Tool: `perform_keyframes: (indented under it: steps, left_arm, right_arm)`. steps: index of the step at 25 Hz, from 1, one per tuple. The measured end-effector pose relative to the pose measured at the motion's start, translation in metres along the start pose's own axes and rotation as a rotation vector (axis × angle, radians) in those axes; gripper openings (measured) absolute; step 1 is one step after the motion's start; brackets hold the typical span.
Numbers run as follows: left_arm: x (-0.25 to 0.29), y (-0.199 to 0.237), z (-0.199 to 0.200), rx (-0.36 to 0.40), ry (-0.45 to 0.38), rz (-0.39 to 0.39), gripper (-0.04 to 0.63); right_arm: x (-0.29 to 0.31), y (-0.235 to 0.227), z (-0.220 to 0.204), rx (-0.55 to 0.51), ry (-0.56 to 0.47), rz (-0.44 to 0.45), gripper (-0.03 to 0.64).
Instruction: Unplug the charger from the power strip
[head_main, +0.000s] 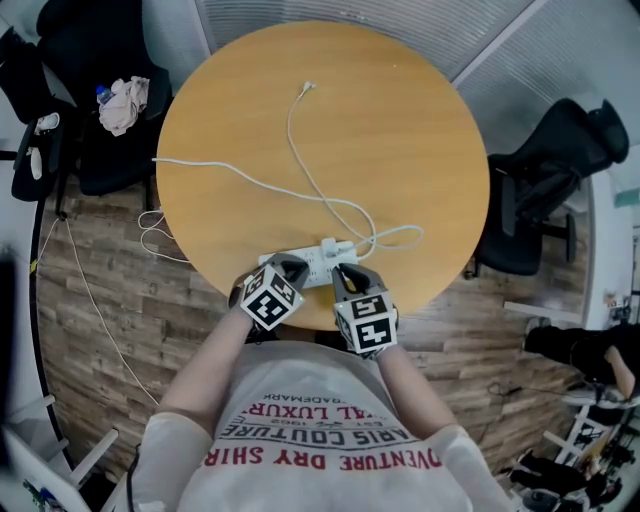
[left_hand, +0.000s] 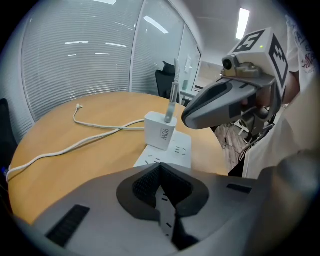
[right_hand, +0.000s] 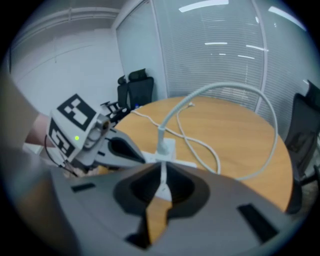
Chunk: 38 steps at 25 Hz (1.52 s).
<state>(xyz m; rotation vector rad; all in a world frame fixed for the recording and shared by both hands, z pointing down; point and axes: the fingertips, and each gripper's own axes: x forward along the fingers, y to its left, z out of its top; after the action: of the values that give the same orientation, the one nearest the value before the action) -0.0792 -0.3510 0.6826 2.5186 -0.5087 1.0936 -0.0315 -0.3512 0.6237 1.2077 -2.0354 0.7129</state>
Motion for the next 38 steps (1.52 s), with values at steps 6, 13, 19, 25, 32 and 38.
perform_keyframes:
  steps: [6, 13, 19, 25, 32, 38]
  left_arm:
    - [0.002, -0.002, 0.003, 0.068, -0.023, 0.027, 0.032]
    - [0.003, -0.003, 0.003, 0.068, -0.02, 0.015, 0.032]
    - [0.002, -0.004, 0.002, 0.073, -0.022, 0.013, 0.032]
    - [0.004, -0.003, 0.003, 0.07, -0.02, 0.016, 0.032]
    - [0.003, -0.001, 0.001, 0.07, -0.022, 0.017, 0.032]
    - [0.003, 0.0, 0.001, 0.073, -0.019, 0.017, 0.032]
  right_arm:
    - [0.016, -0.003, 0.0, 0.024, 0.042, -0.015, 0.164]
    - [0.044, -0.005, 0.002, 0.035, 0.107, -0.035, 0.186]
    - [0.064, -0.011, 0.0, 0.047, 0.151, -0.069, 0.186]
    - [0.07, -0.014, -0.001, 0.065, 0.143, -0.09, 0.179]
    - [0.065, -0.013, 0.001, 0.097, 0.137, -0.132, 0.164]
    - [0.042, -0.002, 0.027, 0.088, 0.046, -0.114, 0.158]
